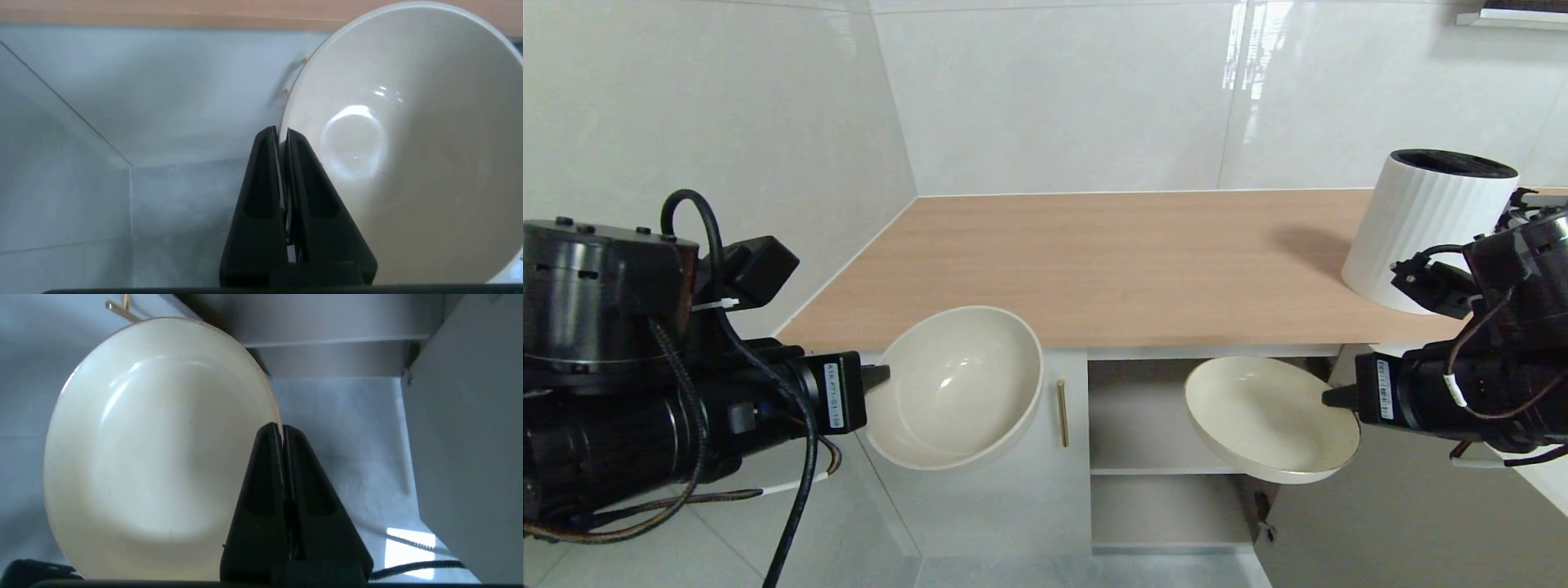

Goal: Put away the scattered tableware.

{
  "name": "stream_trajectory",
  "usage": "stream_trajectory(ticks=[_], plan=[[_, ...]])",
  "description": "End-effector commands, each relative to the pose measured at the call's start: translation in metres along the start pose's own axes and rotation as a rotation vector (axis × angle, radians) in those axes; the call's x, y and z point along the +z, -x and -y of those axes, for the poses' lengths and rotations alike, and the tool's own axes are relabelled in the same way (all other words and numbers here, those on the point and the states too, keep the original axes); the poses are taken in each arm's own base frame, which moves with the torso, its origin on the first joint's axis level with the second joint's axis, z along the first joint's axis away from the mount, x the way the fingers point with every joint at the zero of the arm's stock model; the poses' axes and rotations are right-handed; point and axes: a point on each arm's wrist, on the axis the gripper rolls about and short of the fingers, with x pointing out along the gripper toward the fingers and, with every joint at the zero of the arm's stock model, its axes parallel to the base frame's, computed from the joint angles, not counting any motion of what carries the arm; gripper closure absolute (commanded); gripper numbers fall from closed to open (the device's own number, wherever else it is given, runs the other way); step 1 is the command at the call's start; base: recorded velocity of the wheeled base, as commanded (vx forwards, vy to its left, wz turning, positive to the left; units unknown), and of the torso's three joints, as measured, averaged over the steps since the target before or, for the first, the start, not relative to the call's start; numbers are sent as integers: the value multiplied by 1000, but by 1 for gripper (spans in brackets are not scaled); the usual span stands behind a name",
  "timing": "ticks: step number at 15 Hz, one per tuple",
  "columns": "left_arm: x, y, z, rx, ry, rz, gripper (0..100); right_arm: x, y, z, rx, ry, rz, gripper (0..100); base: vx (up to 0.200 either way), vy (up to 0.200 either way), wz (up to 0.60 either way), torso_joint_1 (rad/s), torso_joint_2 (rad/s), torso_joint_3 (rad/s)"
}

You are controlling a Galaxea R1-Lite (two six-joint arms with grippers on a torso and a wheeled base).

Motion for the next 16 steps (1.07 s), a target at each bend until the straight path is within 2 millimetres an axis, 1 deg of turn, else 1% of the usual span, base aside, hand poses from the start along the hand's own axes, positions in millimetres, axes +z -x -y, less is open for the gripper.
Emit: stream_trajectory(ticks=[1, 10, 16], plan=[[-2, -5, 0, 8, -1, -16, 100, -1, -9, 1, -15, 1, -26, 100, 0, 0, 0, 0, 0, 0], [-1, -5, 0, 7, -1, -15, 100, -3, -16, 0, -24, 3, -47, 100, 0, 0, 0, -7, 18, 11], [-2, -7, 0, 8, -3, -21, 100, -4, -19, 1, -25, 4, -50, 100, 0, 0, 0, -167, 419, 252]])
